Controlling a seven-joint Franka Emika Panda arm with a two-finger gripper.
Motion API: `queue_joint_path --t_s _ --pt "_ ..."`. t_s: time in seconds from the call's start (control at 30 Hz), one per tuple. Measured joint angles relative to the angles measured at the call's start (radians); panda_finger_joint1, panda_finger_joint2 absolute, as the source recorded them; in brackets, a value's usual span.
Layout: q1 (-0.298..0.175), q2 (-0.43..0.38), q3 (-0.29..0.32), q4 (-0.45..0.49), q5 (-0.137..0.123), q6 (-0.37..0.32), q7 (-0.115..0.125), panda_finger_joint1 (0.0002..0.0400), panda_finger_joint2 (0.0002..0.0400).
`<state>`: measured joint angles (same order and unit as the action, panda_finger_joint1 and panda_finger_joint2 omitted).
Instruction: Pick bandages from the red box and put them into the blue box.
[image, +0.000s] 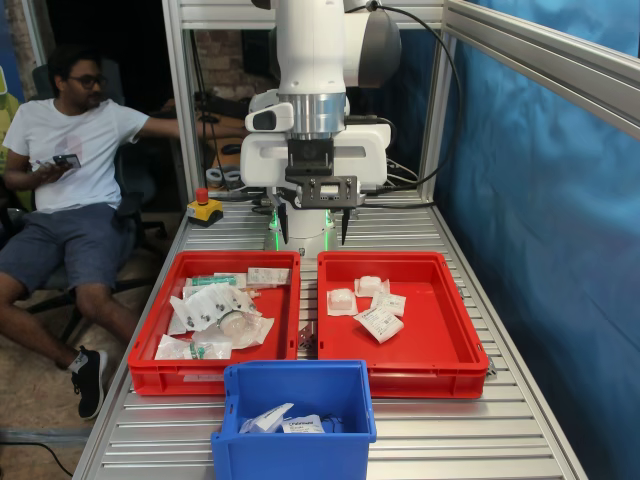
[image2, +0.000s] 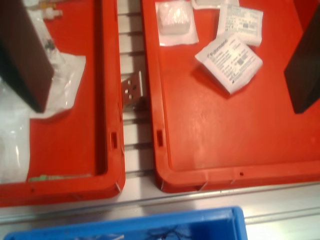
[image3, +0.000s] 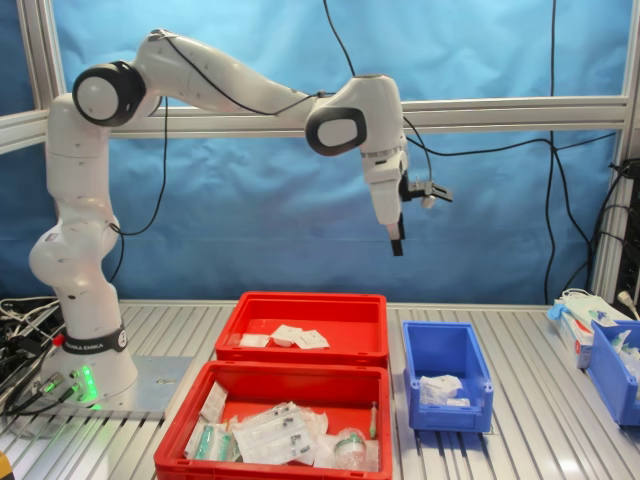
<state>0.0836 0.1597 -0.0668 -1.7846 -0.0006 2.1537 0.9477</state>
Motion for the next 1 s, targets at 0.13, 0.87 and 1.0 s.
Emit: queue_joint_path --t_s 0.13,0.87,1.0 --pt "-0.048 -0.059 0.050 -0.051 0.000 -0.018 0.000 0.0400 0.0400" --pt "-0.101 -0.213 0.112 -0.192 0.000 -0.139 0.000 0.0400 0.0400" --pt "-0.101 -0.213 0.115 -0.194 0.000 -0.145 0.000 0.0400 0.0400"
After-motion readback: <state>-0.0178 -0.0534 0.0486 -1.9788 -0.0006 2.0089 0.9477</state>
